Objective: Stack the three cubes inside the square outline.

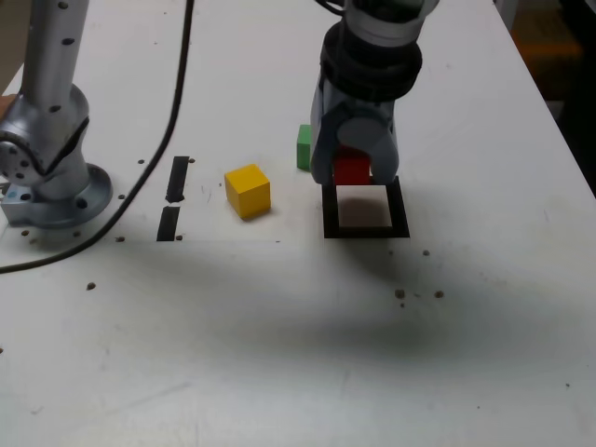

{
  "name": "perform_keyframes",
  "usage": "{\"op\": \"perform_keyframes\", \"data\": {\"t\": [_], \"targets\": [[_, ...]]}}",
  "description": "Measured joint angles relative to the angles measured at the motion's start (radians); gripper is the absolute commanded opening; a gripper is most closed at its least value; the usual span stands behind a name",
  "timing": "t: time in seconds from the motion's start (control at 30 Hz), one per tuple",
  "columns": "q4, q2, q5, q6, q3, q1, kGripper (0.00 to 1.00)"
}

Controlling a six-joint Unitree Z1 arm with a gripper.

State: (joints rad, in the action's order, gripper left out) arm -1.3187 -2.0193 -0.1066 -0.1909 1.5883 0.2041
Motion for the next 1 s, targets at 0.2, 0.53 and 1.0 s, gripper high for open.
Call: {"op": "perform_keyframes", "data": {"t": [0.2, 0.53, 1.0], "targets": [[-0.004, -0.045, 0.014, 0.014, 0.017, 0.000, 0.18], [0.008, -0.080, 0.034, 0.041, 0.022, -0.008, 0.19], [0.024, -0.107, 0.035, 0.054, 0.030, -0.015, 0.66]]}}
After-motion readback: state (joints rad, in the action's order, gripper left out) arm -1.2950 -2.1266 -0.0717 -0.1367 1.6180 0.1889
